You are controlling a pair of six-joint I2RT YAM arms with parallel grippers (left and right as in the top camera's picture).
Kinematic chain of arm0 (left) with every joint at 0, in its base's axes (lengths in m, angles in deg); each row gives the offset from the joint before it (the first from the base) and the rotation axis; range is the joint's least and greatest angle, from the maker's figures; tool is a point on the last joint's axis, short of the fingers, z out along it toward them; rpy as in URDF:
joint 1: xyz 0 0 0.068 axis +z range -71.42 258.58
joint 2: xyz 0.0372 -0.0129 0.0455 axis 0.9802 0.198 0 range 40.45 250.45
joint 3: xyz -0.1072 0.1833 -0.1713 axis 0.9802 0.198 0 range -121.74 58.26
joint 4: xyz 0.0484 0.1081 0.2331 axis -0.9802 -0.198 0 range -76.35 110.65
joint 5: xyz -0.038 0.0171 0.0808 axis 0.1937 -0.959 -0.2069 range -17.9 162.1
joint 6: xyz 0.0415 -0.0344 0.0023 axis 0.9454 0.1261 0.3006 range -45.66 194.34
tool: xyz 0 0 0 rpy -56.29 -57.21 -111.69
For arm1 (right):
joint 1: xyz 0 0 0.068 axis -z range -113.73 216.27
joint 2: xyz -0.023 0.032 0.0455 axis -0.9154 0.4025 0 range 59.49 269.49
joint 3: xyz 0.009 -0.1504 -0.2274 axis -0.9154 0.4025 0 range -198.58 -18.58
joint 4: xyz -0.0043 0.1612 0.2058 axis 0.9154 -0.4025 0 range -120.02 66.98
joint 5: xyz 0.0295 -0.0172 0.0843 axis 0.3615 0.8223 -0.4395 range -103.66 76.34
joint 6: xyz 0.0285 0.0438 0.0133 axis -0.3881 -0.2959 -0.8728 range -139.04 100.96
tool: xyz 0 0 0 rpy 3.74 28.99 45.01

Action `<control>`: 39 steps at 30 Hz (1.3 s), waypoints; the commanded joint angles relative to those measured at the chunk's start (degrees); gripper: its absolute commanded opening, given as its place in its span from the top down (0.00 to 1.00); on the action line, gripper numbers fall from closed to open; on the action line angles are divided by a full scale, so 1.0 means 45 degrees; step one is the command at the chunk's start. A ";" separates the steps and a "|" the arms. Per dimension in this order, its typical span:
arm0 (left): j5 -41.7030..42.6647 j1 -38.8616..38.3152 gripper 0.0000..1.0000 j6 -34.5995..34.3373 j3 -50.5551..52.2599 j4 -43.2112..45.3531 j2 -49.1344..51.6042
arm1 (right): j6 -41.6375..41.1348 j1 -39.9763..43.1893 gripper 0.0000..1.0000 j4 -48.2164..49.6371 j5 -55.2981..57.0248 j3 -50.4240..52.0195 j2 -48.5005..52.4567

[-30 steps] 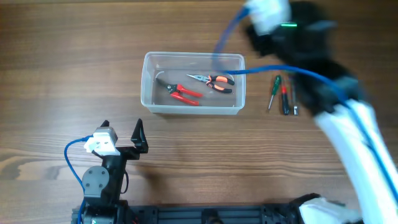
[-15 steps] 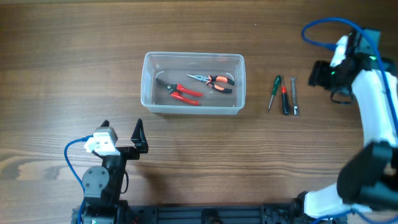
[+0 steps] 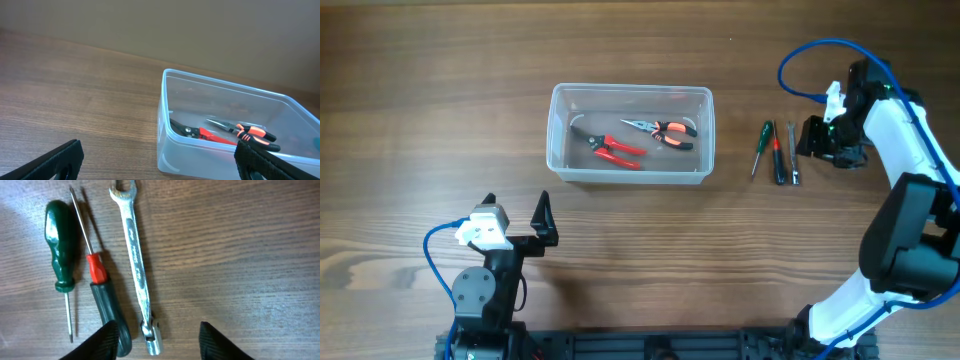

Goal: Pack container
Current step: 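Move the right gripper to the silver wrench and grasp it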

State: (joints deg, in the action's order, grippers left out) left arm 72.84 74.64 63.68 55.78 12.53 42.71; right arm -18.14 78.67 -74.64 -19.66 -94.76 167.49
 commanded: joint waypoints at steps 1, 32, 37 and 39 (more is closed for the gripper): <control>-0.0034 0.0073 0.00 -0.0155 0.0073 0.0000 -0.0053 | 0.0131 -0.0083 0.53 0.0136 -0.0010 0.0029 0.0495; -0.0034 0.0073 0.00 -0.0155 0.0078 0.0000 -0.0053 | -0.1331 -0.1039 0.94 0.0816 0.0714 0.0034 0.2550; -0.0034 0.0073 0.00 -0.0155 0.0073 0.0000 -0.0053 | -0.1195 -0.1039 0.96 0.0476 0.1258 -0.0029 0.2482; -0.0034 0.0073 0.00 -0.0155 0.0073 0.0000 -0.0058 | -0.1185 -0.1039 0.96 0.0180 0.1826 -0.0228 0.2365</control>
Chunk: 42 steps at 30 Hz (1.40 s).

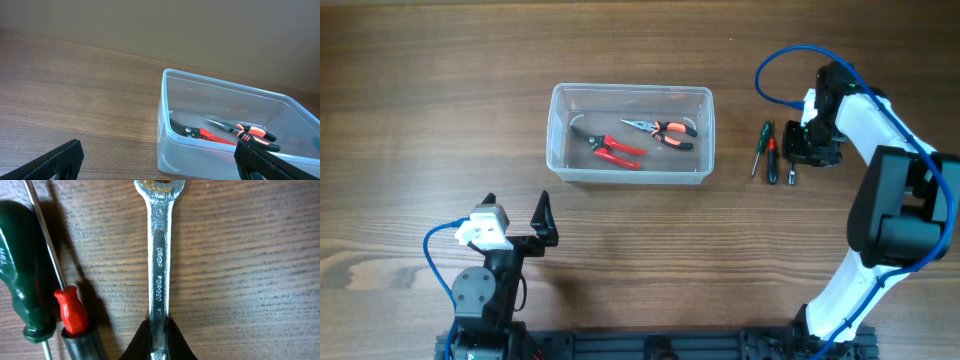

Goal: Pack container
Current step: 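Move the right gripper to the silver wrench and grasp it, then carry the wrench into the container and release it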

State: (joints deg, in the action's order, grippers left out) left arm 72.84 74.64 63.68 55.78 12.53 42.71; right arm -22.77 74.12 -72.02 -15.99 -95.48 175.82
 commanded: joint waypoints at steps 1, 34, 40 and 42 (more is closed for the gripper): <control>-0.0034 0.0073 0.00 -0.0155 0.0078 0.0000 -0.0053 | -0.0146 -0.0029 0.96 -0.0583 0.1234 -0.0243 0.0364; -0.0034 0.0073 0.00 -0.0155 0.0073 0.0000 -0.0058 | 1.0992 -0.8165 0.96 0.1205 -0.2030 -0.1967 -0.0981; -0.0034 0.0073 0.00 -0.0155 0.0078 0.0000 -0.0058 | 1.0851 -0.8165 0.95 0.0461 -0.1695 -0.1972 0.0189; -0.0034 0.0073 0.00 -0.0155 0.0078 0.0000 -0.0058 | 1.0156 -0.8160 0.84 0.0549 -0.1166 -0.2035 0.0073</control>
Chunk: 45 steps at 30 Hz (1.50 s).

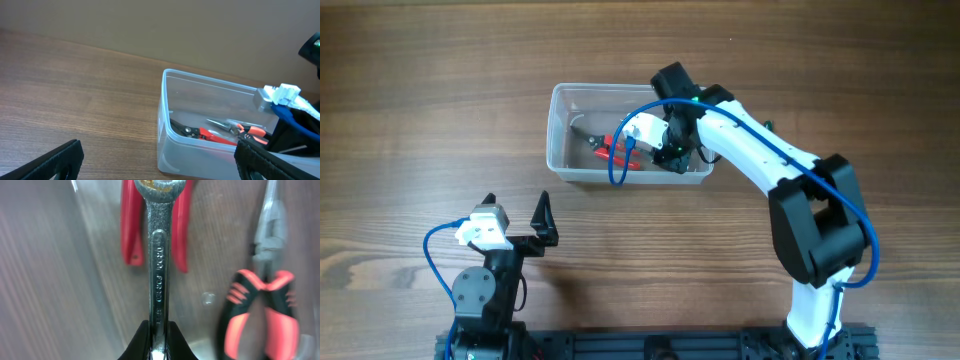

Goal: Pack container
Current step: 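Carry the wrench into the container and release it, then move the right gripper to the red-handled screwdriver and grasp it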

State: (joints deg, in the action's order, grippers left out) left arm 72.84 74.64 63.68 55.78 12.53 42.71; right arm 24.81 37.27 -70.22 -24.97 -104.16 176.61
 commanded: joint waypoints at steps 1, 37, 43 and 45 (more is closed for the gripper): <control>-0.0034 0.0073 0.00 -0.0155 0.0078 0.0000 -0.0058 | -0.0918 0.0029 0.73 0.0253 0.1166 -0.0160 -0.0185; -0.0034 0.0073 0.00 -0.0155 0.0078 0.0000 -0.0058 | -1.2128 0.6620 0.56 -0.1477 0.1365 0.2186 -0.1948; -0.0034 0.0073 0.00 -0.0155 0.0073 0.0000 -0.0058 | -1.2075 0.6630 0.59 -0.1384 0.1491 0.2288 -0.1010; -0.0034 0.0073 0.00 -0.0155 0.0073 0.0000 -0.0058 | -1.2080 0.6630 0.59 -0.1336 0.1719 0.2288 -0.0719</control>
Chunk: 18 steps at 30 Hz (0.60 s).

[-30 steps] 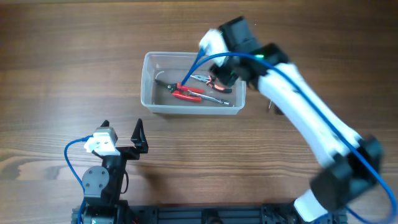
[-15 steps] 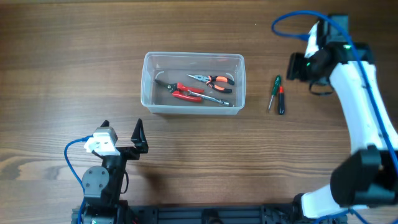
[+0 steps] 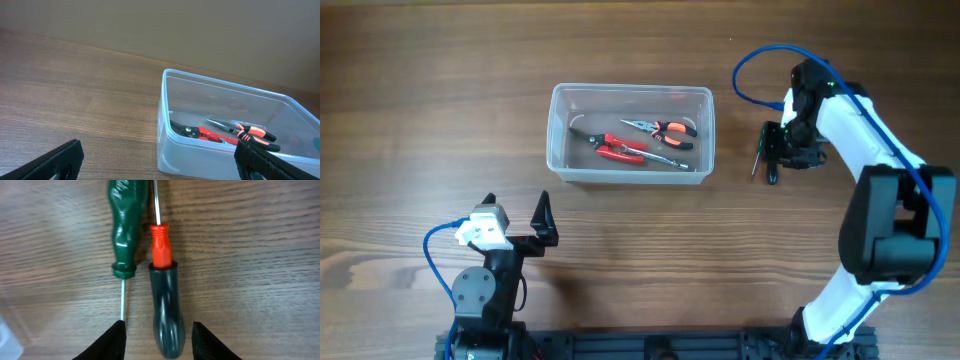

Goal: Pack container
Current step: 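Move the right gripper to the red-handled screwdriver and grasp it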

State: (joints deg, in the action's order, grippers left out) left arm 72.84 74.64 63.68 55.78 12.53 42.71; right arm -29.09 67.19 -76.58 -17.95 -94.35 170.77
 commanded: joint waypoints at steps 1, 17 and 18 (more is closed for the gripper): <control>-0.0034 0.0073 0.00 -0.0155 0.0073 0.0000 -0.0058 | -0.0107 -0.0019 0.60 0.0092 0.0291 0.0107 0.0675; -0.0034 0.0073 0.00 -0.0155 0.0073 0.0000 -0.0058 | -0.0112 0.0257 0.96 0.0155 0.0884 0.0049 0.0869; -0.0034 0.0073 0.00 -0.0155 0.0073 0.0000 -0.0058 | -0.0121 0.0345 0.96 -0.0063 0.0967 -0.0073 0.0699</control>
State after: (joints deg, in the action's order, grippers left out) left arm 72.84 74.64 63.68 55.78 12.53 42.71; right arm -29.46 67.41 -75.27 -16.99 -94.19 174.27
